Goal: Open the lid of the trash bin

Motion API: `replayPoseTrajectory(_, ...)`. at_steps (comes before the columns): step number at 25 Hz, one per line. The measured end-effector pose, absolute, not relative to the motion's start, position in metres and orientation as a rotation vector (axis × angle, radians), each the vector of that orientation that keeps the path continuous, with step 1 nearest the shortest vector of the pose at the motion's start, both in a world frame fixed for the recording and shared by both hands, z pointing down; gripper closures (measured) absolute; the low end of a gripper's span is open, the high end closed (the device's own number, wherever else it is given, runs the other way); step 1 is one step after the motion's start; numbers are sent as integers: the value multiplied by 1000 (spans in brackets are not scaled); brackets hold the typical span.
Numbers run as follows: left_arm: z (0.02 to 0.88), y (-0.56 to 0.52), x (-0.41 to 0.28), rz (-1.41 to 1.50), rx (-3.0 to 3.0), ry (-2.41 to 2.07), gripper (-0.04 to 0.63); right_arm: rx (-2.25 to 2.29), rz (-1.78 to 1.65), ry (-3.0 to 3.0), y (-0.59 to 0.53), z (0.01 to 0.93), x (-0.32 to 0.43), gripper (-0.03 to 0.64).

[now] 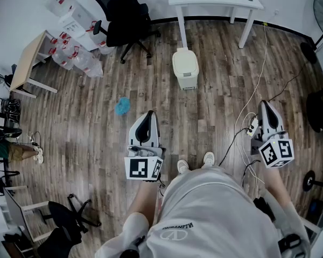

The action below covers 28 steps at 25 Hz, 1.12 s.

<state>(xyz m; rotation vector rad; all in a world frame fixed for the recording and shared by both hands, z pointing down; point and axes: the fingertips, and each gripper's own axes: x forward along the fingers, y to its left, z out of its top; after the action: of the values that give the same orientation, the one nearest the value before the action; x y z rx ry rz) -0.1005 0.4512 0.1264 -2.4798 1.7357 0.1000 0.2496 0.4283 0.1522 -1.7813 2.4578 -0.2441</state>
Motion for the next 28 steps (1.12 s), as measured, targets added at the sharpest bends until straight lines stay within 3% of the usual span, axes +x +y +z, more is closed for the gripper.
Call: replayPoseTrajectory(28,127,434,-24,35,-2436,1812,595,-1614,-353,2517,380,163,308,600)
